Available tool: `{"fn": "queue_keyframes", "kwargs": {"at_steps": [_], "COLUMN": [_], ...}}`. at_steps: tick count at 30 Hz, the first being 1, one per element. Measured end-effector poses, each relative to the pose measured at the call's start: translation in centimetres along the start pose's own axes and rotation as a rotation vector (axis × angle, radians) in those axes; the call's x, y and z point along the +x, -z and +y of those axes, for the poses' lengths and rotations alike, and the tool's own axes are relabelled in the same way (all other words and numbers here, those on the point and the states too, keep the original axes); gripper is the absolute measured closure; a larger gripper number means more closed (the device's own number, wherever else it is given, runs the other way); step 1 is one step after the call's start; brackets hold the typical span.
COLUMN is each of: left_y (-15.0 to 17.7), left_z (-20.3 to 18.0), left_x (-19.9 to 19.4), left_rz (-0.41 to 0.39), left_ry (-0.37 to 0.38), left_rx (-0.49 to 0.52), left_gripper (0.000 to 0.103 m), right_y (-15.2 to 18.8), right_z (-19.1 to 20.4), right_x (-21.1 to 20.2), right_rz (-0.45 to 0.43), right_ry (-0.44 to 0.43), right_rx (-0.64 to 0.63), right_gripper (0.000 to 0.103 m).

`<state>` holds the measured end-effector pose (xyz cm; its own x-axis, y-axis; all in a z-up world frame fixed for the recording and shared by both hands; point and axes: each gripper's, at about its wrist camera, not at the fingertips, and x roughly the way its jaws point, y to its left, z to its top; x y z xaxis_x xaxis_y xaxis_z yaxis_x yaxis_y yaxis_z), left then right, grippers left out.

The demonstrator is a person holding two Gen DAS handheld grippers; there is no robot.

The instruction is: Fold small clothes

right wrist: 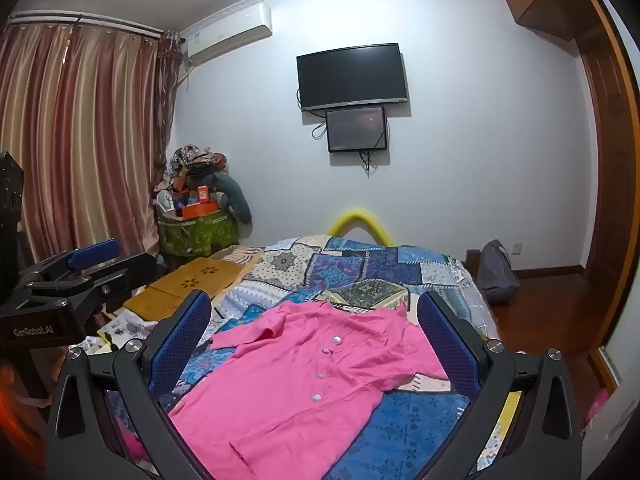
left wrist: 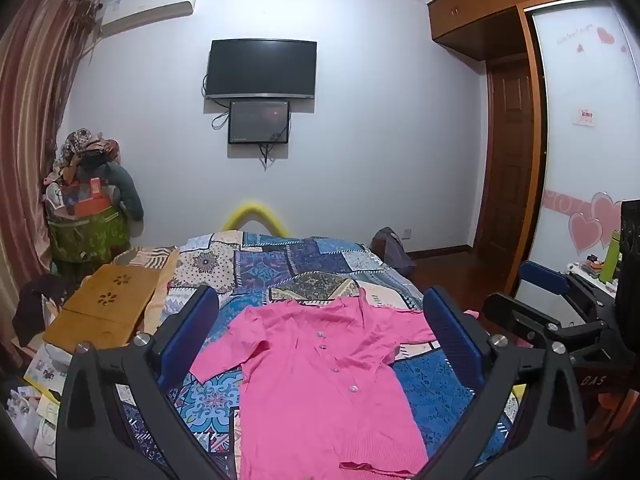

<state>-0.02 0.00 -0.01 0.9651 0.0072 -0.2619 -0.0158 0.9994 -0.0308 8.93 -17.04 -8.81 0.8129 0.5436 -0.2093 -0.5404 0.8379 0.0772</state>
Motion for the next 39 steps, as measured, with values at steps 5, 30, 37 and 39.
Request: {"fn": "queue_keyframes", "kwargs": {"at_steps": [5, 30, 37, 39], "left_y": [0.4, 0.5, 0.5, 0.5], "left_z": [0.0, 0.3, 0.2, 0.2], "left_x": [0.4, 1.0, 1.1, 1.1], "left_rz": [0.015, 0.024, 0.029, 0.028], "left_ry": [-0.001, 0.012, 0.011, 0.011], "left_rx": [-0.020, -0.015, -0.012, -0.010], "left_gripper": [0.000, 0.000, 0.000, 0.000], "right_y": [0.1, 0.0, 0.0, 0.0], "right_z": [-0.1, -0.8, -1.0, -1.1], "right_x": [0.1, 0.3, 0.4, 0.4], "right_rz": [-0.004, 0.004, 0.003, 0.003], "right_ry": [0.000, 0.011, 0.015, 0.014], "right_rx": [-0.002, 0.016, 0.020, 0.020], "right_gripper": [0.001, 0.001, 0.001, 0.001]}}
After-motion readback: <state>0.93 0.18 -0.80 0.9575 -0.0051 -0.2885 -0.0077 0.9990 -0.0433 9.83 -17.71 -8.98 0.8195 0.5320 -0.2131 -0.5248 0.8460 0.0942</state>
